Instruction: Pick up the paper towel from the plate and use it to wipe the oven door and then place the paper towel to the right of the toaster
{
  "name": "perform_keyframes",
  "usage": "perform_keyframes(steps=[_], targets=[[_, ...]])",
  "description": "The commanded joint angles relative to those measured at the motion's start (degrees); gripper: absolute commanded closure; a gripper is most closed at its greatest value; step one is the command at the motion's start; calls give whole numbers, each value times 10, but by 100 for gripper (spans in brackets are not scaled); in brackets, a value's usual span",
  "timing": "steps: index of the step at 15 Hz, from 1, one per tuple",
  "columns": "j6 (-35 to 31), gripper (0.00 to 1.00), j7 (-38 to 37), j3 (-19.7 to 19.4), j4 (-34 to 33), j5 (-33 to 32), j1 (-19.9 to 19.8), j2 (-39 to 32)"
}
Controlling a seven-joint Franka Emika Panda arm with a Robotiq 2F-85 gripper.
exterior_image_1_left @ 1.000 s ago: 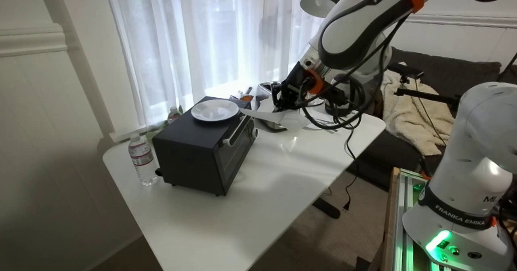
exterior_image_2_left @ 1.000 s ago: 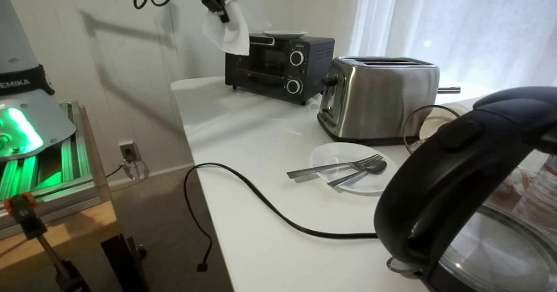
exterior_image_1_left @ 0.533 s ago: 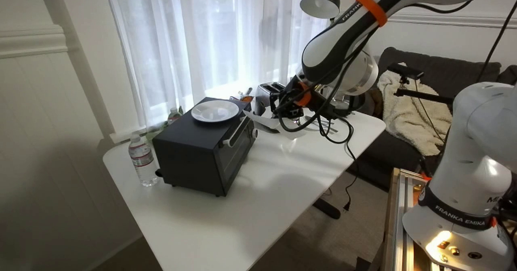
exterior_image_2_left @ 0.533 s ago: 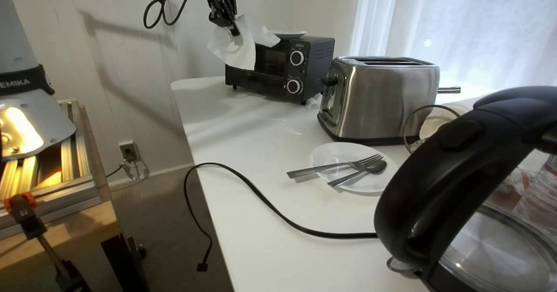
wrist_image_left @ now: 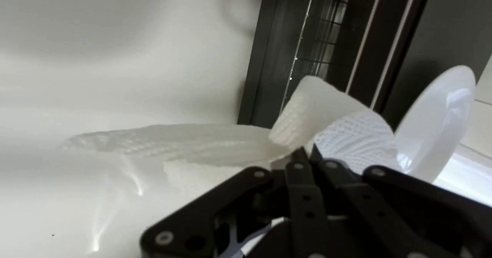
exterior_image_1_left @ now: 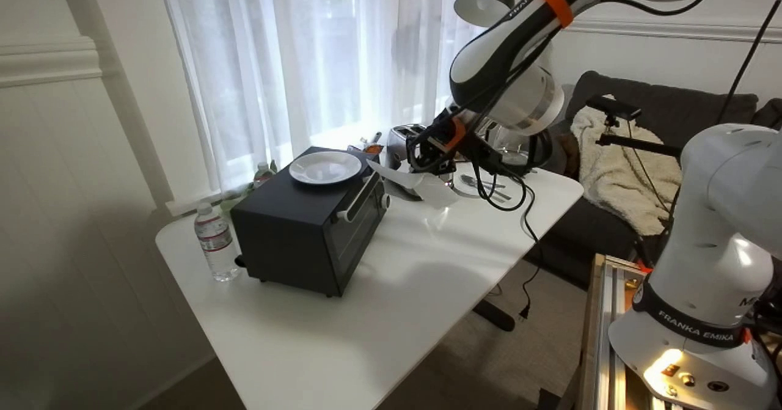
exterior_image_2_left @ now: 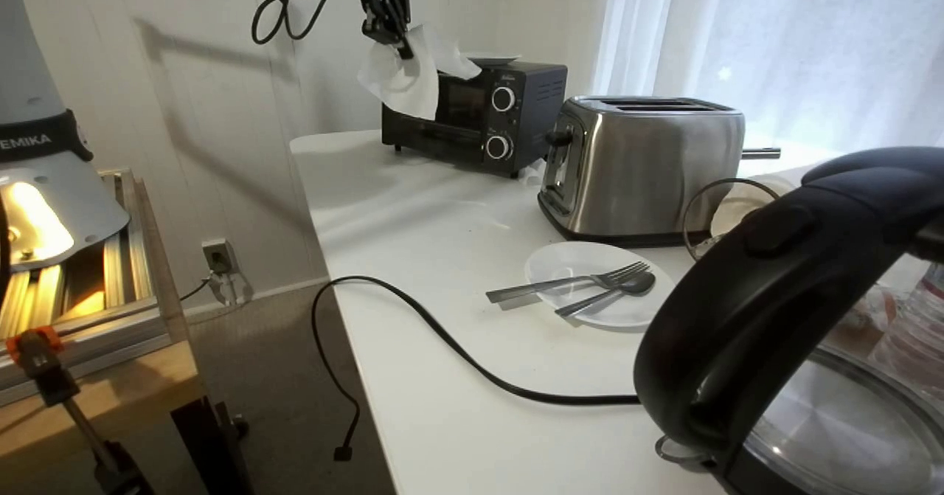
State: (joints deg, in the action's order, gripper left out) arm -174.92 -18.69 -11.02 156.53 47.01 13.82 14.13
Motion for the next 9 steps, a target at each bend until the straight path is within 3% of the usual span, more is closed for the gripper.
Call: perform_keyframes(steps=[1,5,9], targets=[[41,100,76,-79,-30,97,56,-16],[95,100,177,-137,-48,198,84,-51],[132,100,310,-166,-86,338,97,-104]])
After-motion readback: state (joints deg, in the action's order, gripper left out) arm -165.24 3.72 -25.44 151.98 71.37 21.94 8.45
